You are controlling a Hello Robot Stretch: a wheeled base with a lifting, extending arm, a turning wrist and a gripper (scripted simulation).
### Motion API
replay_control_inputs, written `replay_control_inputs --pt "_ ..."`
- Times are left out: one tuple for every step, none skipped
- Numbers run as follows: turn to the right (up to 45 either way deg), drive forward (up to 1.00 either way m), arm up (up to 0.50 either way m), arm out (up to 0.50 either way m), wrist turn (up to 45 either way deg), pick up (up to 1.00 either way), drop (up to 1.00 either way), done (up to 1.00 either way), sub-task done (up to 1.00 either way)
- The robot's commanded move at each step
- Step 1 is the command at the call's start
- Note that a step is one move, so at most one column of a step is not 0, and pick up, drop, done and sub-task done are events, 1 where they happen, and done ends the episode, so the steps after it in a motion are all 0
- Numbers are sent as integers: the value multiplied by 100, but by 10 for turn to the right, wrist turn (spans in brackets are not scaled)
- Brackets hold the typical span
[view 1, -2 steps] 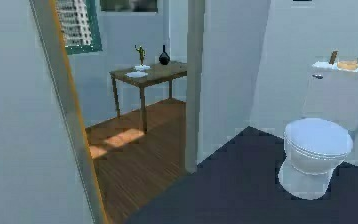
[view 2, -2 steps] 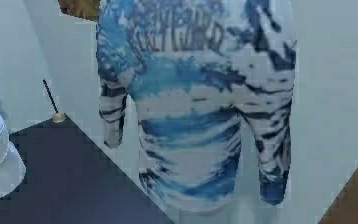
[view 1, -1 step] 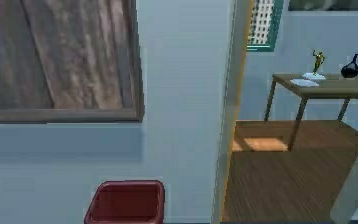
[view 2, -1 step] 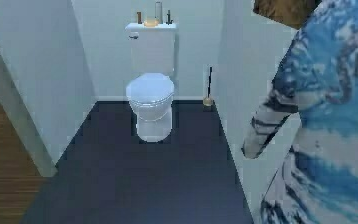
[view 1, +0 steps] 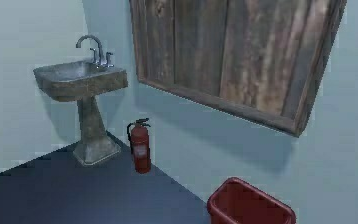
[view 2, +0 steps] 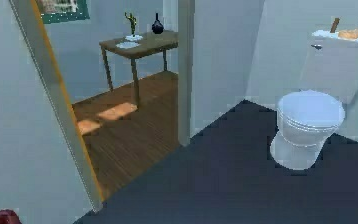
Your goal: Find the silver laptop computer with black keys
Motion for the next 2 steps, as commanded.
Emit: replay_control_inputs --pt "-300 0 0 0 0 0 0 0 0" --pt "-30 0 0 0 0 0 0 0 0"
